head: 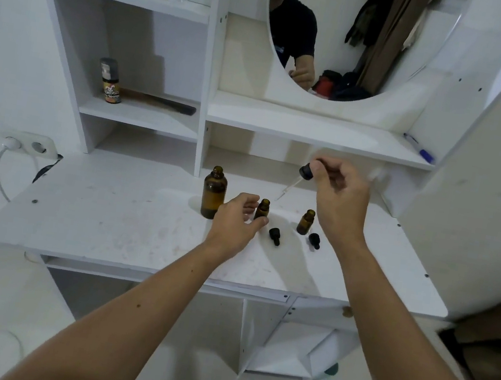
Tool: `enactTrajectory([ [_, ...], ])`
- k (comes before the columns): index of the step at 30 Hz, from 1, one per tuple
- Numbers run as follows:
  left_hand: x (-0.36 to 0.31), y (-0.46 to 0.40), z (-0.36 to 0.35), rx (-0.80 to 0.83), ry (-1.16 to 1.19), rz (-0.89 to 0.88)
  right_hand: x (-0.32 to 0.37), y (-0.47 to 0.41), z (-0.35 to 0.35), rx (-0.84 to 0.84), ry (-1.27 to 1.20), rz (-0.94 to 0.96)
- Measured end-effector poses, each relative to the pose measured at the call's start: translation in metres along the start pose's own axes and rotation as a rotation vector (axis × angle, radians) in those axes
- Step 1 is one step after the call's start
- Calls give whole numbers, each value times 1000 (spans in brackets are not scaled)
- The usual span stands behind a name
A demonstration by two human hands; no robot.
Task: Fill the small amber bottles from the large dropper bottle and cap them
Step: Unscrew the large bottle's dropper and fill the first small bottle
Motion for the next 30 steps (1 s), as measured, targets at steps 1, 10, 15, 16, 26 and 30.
enactTrajectory([
  [1, 1, -3, -1, -12, -11, -6, -2, 1, -2, 1, -6, -3],
  [10, 4, -8, -2, -29, -90, -65, -11, 4, -17, 11, -20, 16],
  [15, 5, -9, -3, -28, -86, -68, -10, 2, -20, 29, -13, 22],
  [16, 5, -9, -3, -26, -82, -67, -10, 2, -22, 41, -5, 29],
  [26, 7, -10, -4, -21, -67, -61, -12, 4, -33, 72, 107, 69],
  [30, 9, -11, -3, -21, -69, -66, -9, 4, -37, 97, 128, 103],
])
Point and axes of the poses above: each hand's wrist, its own y-axis away from the middle knuckle, its own z-axis out of the back of the hand, x = y × z, the point moved 6 cm from there along -y, towards the middle knuckle, and after that the axes turned 8 degrees about z, right-handed, at the moved point
